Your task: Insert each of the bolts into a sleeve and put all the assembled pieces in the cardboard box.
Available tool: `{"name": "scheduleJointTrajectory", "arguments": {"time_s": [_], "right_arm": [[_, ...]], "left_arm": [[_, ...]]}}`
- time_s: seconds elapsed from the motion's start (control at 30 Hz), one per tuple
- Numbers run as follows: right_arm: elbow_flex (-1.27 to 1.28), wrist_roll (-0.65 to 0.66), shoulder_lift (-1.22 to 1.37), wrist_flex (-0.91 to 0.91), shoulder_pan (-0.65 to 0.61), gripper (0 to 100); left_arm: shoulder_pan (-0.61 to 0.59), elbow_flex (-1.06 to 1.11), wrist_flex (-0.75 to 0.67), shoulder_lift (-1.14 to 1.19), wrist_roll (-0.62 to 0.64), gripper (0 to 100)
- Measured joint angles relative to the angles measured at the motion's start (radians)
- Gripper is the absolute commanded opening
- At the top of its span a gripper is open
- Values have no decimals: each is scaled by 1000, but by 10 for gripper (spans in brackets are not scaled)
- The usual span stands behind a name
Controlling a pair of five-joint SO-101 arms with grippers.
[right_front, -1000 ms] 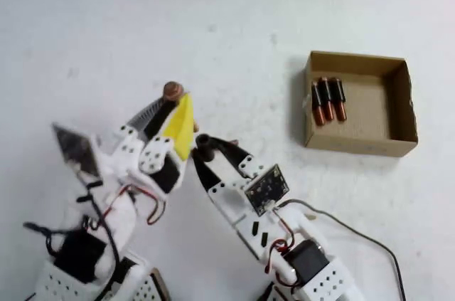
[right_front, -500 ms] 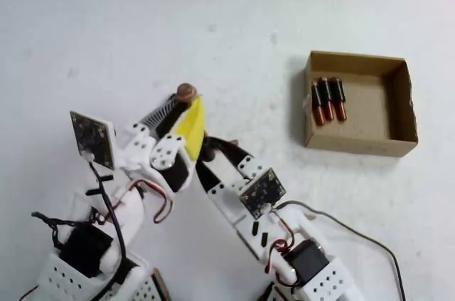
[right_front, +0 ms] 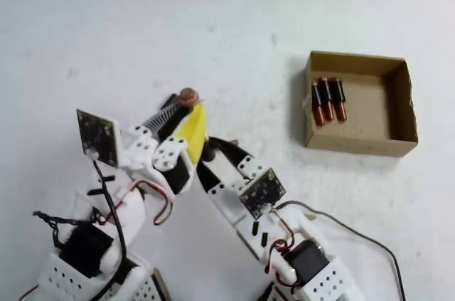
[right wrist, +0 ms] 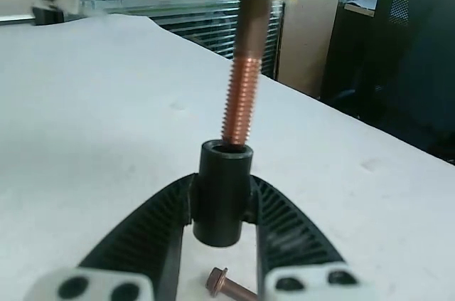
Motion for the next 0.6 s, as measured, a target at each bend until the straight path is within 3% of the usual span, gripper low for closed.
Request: {"name": "scheduleJointTrajectory", "arguments": {"time_s": [0.6], "right_arm": [[0,0,2,0,0,17]], "left_arm": [[-2,-2,34,0,0,24]]}}
